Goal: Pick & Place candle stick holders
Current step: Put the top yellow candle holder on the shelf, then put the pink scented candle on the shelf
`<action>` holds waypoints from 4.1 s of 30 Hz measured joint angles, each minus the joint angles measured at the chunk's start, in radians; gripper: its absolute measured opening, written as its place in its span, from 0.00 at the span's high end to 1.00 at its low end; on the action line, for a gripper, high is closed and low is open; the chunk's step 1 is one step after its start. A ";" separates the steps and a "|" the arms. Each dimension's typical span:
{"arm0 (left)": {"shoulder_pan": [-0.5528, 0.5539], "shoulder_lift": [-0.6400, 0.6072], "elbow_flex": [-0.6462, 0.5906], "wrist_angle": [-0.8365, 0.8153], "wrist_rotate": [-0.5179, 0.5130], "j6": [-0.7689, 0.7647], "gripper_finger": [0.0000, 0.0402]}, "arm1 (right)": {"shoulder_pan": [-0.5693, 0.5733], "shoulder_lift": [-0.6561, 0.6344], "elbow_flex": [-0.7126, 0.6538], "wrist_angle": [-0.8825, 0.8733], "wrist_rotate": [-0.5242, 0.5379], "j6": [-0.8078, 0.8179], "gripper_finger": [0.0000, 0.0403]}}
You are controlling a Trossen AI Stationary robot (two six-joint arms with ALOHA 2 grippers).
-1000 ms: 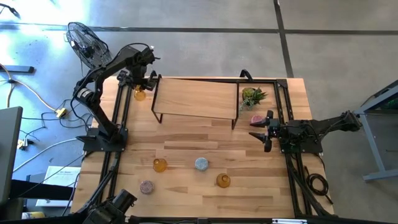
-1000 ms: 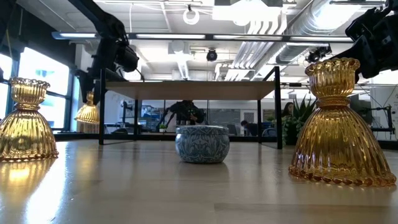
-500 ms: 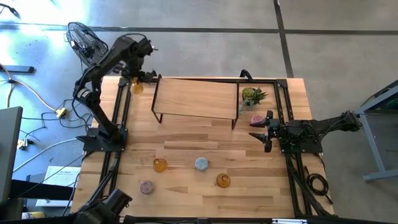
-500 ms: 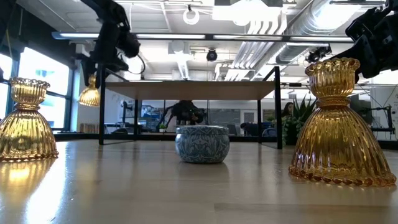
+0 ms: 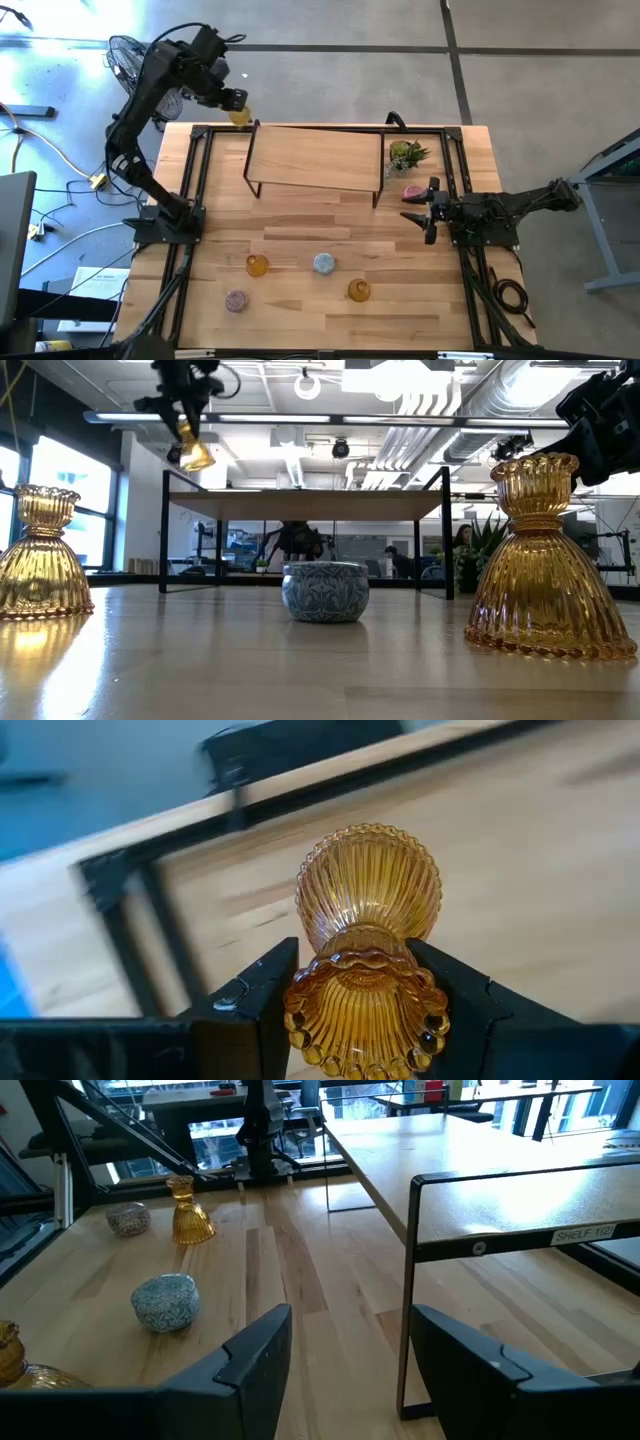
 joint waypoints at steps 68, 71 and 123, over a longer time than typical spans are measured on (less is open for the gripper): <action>-0.230 0.301 0.222 0.035 -0.002 0.089 0.23 | 0.000 0.000 0.000 -0.013 0.021 0.007 0.50; -0.241 0.301 0.317 0.005 0.004 0.081 0.23 | 0.000 0.000 0.000 -0.013 0.021 0.007 0.50; -1.208 -0.043 0.273 0.000 -0.688 -0.058 0.23 | 0.198 0.890 1.315 -1.140 0.527 0.296 0.58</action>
